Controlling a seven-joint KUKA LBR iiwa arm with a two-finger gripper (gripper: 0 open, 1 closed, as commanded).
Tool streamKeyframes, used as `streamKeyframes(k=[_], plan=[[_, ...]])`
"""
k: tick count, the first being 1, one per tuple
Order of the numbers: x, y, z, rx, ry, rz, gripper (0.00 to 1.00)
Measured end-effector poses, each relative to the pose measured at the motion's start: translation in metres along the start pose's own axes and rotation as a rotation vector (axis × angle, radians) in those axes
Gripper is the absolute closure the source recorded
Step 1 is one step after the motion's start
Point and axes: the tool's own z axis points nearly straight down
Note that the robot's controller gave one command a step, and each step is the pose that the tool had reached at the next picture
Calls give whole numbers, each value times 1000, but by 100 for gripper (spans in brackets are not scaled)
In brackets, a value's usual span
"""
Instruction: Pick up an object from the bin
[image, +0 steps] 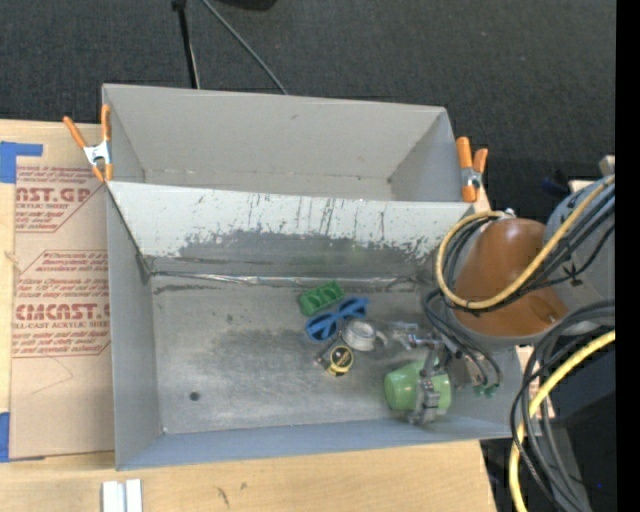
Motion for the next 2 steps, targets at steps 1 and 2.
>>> streamKeyframes(k=[1, 2], plan=[[-1, 1, -2, 0, -4, -2, 100], [-14, -7, -135, 2, -14, -28, 100]])
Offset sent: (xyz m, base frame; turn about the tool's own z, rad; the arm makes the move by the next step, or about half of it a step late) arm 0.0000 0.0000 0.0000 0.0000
